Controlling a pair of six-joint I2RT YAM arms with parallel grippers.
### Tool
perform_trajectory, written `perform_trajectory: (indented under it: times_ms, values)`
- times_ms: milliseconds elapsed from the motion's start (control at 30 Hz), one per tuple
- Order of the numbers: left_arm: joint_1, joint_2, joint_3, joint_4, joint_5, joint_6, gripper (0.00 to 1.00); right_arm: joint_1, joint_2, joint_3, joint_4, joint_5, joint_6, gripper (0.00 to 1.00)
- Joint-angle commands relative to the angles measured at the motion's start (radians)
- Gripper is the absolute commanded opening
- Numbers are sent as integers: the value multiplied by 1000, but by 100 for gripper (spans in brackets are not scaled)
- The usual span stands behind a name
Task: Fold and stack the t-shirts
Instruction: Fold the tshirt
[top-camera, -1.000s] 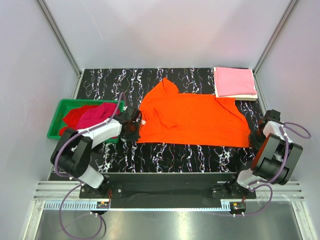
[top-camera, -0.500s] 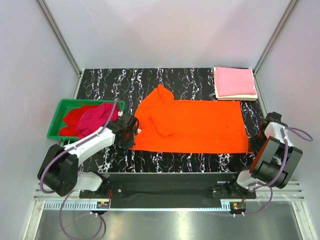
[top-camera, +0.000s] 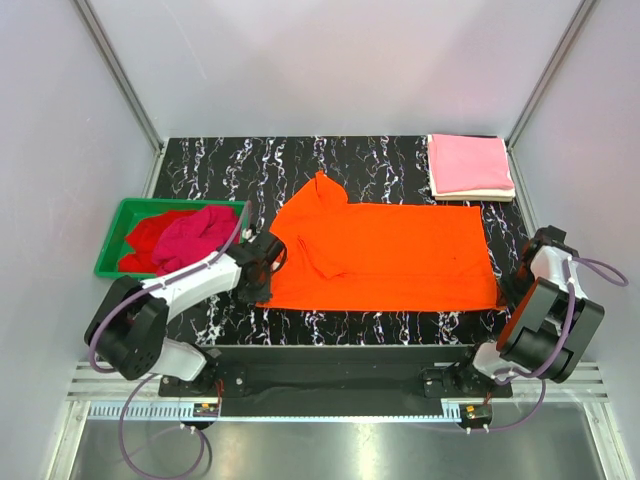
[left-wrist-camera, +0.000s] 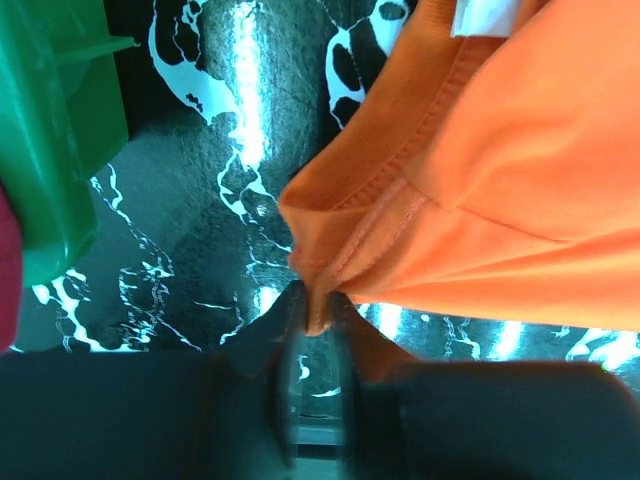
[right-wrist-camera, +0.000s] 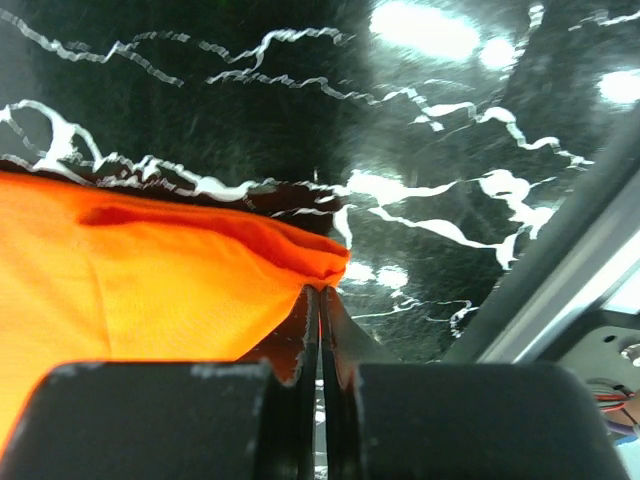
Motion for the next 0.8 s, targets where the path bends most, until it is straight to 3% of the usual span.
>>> perform_trajectory:
  times_ms: [0, 33, 67, 133, 300, 400, 433, 500, 567, 700, 767]
  values:
    - [2, 26, 52, -37, -34, 1, 34, -10, 10, 19, 25, -67, -31, 8]
    - [2, 23, 62, -60, -43, 2, 36, -10, 8, 24, 19, -76, -36, 13]
    - [0, 20, 75, -74, -54, 8, 37, -11, 7, 32, 19, -75, -39, 28]
    - [6, -1, 128, -123, -97, 21, 43, -11, -5, 38, 11, -64, -33, 39]
    - [99, -36, 327, -181, -45, 143, 52, -10, -60, 97, -27, -18, -23, 44]
    - [233, -15, 448, -148, 236, 234, 56, -7, -132, 144, -18, -99, -63, 42]
    - [271, -3, 480, -141, 354, 249, 57, 27, -157, 147, 27, -126, -79, 42]
    - [288, 51, 574, -143, 378, 255, 60, 111, -224, 159, 68, -104, -82, 44]
    - [296, 88, 626, -161, 384, 248, 60, 278, -234, 179, 94, -41, -79, 45]
    - [295, 184, 683, -138, 441, 249, 61, 522, -200, 185, 253, -149, -152, 49]
    - [299, 227, 685, -94, 544, 252, 61, 639, -188, 141, 397, -208, -195, 50]
